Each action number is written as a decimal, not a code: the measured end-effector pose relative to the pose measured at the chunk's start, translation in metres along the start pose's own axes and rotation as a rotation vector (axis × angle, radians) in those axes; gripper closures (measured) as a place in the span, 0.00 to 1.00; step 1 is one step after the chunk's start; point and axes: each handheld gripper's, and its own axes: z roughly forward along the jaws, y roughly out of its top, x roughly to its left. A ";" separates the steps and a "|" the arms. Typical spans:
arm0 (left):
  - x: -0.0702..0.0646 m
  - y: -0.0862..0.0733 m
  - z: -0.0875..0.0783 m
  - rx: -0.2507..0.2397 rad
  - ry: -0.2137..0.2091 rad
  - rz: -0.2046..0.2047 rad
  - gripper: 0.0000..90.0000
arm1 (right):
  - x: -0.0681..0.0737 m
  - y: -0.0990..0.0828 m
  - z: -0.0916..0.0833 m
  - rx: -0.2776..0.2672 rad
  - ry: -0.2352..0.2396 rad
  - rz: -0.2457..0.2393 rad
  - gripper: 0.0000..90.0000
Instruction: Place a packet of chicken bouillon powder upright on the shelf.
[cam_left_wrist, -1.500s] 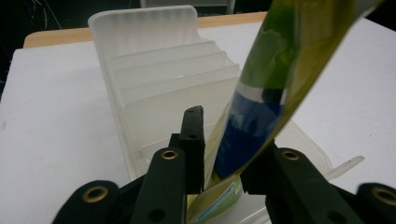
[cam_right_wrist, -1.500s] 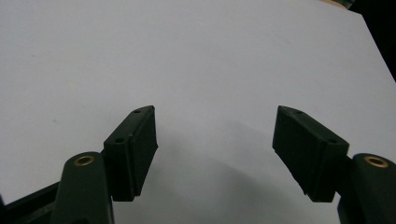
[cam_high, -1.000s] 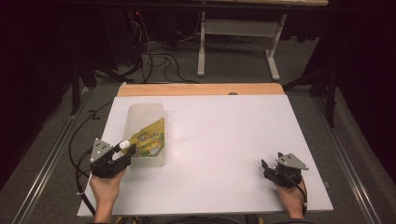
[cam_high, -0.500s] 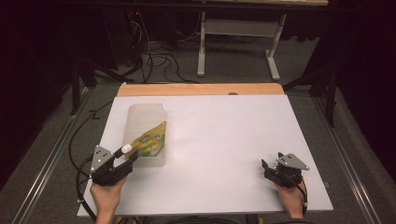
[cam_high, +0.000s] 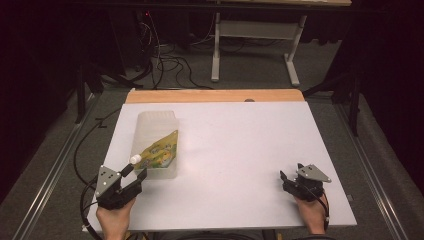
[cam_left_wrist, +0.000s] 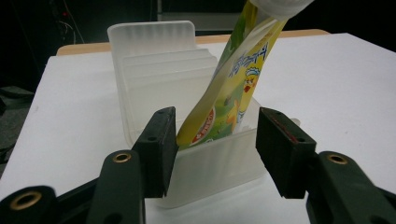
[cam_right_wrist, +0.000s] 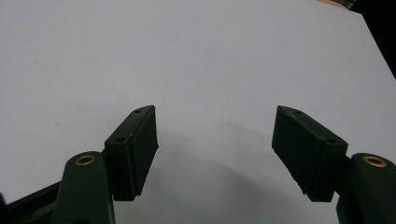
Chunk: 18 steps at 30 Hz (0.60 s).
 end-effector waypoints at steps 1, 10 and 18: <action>0.000 -0.001 -0.001 -0.002 -0.001 -0.006 0.54 | 0.000 0.000 0.000 0.000 0.000 0.000 0.35; -0.008 -0.010 -0.013 -0.025 0.006 -0.021 0.54 | 0.000 0.000 0.000 -0.003 0.000 0.005 0.35; -0.026 -0.016 -0.009 -0.016 -0.037 0.003 0.54 | 0.000 0.000 0.000 -0.003 0.000 0.007 0.35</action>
